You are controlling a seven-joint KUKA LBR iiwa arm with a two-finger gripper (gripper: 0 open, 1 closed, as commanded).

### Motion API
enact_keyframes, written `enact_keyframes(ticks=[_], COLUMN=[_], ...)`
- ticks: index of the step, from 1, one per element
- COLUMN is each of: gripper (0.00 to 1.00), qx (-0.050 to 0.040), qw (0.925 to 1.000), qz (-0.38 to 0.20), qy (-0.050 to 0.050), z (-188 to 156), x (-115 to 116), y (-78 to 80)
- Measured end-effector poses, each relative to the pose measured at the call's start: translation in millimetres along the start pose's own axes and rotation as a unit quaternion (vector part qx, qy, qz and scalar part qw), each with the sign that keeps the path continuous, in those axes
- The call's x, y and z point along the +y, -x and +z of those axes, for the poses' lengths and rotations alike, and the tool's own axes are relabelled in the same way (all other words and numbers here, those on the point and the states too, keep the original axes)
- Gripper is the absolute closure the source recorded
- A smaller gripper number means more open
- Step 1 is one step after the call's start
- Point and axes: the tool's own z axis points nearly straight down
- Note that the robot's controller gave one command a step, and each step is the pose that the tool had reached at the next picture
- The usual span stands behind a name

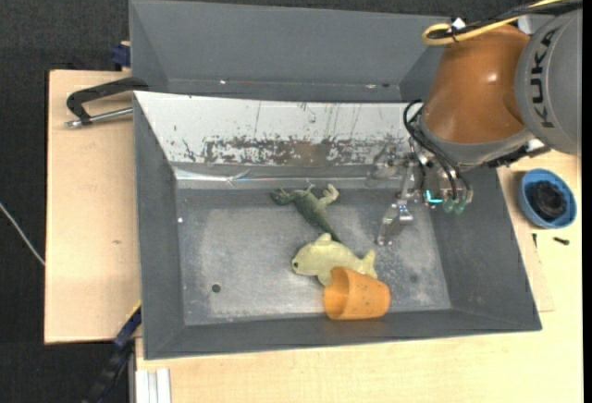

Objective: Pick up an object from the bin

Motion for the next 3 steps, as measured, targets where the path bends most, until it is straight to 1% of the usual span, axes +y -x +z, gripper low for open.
enact_keyframes(ticks=[1, 2, 3], gripper=[0.0, 1.0, 1.0], qx=[-0.0093, -0.002, -0.0088], qw=[0.9902, 0.9902, 0.9778], qz=[-0.139, -0.14, -0.209], qy=[-0.001, -0.001, -0.003], z=[87, 87, -19], x=[20, 19, -29], y=[-42.7, -45.9, -17.9])
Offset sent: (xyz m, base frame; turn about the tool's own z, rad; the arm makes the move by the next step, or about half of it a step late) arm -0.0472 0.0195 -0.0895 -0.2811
